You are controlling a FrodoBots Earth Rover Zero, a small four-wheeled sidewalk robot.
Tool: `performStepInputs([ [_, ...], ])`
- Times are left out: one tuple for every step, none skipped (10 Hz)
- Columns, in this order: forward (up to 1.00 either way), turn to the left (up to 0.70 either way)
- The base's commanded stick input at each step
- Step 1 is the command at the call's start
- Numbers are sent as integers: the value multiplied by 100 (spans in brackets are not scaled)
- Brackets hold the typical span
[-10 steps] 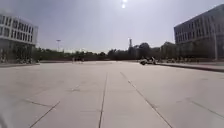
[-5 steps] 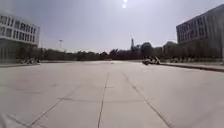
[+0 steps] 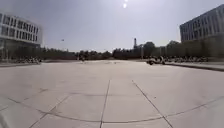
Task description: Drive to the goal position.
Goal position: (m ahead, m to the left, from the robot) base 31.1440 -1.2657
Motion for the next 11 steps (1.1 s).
performStepInputs([
  [100,0],
  [100,19],
  [100,39],
  [100,0],
  [100,0],
  [100,0],
  [100,0],
  [100,36],
  [100,27],
  [100,11],
  [100,0],
])
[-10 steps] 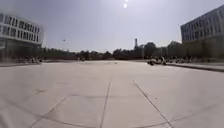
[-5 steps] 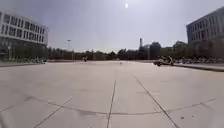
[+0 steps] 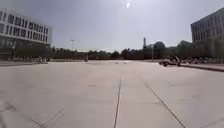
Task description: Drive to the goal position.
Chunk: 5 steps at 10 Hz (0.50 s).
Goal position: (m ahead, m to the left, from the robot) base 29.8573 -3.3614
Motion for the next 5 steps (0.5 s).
performStepInputs([
  [100,0],
  [100,0],
  [100,8],
  [100,27],
  [100,32],
])
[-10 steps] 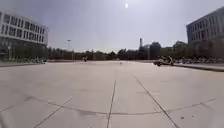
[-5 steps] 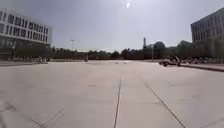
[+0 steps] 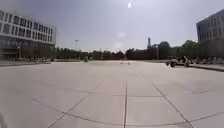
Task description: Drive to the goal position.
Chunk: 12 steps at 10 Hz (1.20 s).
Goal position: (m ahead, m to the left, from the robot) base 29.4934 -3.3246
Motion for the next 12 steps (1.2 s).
performStepInputs([
  [100,0],
  [100,0],
  [100,0],
  [100,0],
  [100,0],
  [100,0],
  [100,0],
  [100,0],
  [100,-4],
  [100,-22],
  [100,-40],
  [100,-26],
])
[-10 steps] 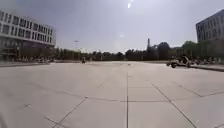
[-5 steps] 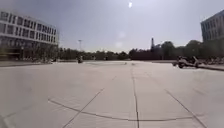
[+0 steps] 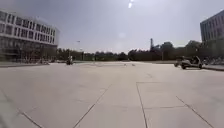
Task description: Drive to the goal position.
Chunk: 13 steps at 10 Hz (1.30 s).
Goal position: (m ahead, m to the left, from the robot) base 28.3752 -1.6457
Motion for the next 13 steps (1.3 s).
performStepInputs([
  [100,0],
  [100,0],
  [100,0],
  [100,0],
  [100,0],
  [100,0],
  [100,0],
  [100,0],
  [100,0],
  [100,0],
  [100,0],
  [100,0],
  [100,0],
])
